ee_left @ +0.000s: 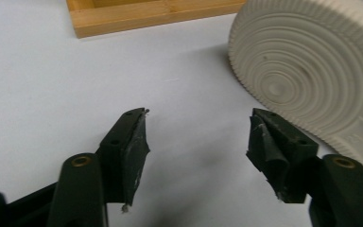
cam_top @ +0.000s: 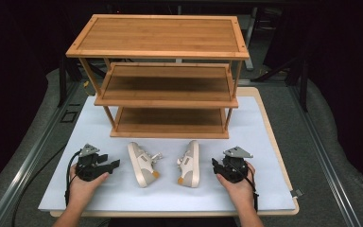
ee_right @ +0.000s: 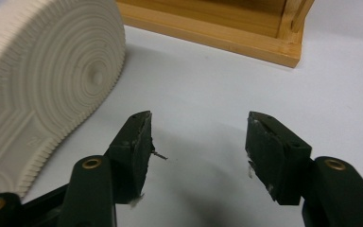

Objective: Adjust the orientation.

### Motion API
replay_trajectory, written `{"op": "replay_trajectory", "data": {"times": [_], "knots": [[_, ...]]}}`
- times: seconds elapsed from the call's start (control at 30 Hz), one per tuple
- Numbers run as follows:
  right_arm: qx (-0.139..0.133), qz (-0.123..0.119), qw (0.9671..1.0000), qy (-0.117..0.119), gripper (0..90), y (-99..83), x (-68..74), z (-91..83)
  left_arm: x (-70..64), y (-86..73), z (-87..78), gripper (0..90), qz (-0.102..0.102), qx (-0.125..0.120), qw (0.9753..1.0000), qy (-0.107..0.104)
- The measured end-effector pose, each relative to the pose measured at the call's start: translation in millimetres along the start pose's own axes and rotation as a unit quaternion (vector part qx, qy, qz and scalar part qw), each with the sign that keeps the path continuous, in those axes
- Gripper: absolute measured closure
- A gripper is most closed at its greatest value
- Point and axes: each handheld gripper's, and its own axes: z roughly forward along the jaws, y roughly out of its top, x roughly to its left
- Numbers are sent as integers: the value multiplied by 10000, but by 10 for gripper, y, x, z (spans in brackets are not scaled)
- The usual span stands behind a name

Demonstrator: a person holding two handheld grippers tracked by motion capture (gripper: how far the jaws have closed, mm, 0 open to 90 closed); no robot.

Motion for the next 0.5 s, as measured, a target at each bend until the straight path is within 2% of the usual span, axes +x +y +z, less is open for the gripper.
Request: {"op": "replay_trajectory", "data": {"times": [0.03, 0.1, 0.17, 0.2, 0.27, 0.33, 0.5], "knots": [[-29, 4, 10000, -28, 415, -5, 9, -13, -18, 4, -22, 396, 11, -40, 10000, -19], [-40, -33, 9999, 97, 419, -13, 31, -58, -44, 9, -56, 405, -36, -107, 9999, -49], [-46, -114, 9999, -111, 420, -17, 80, -116, -69, 16, -82, 410, -92, -186, 9997, -102], [-117, -121, 9998, 45, 420, -20, 83, -125, -82, 20, -92, 413, -91, -210, 9997, -120], [-204, -149, 9996, 104, 419, -23, 107, -157, -95, 24, -96, 417, -81, -224, 9997, -112], [-228, -155, 9996, 50, 417, -23, 120, -168, -119, 29, -91, 417, -152, -212, 9995, -202], [-170, -86, 9998, 37, 431, -30, 121, -168, -154, 35, -94, 467, -130, -252, 9993, -242]]}}
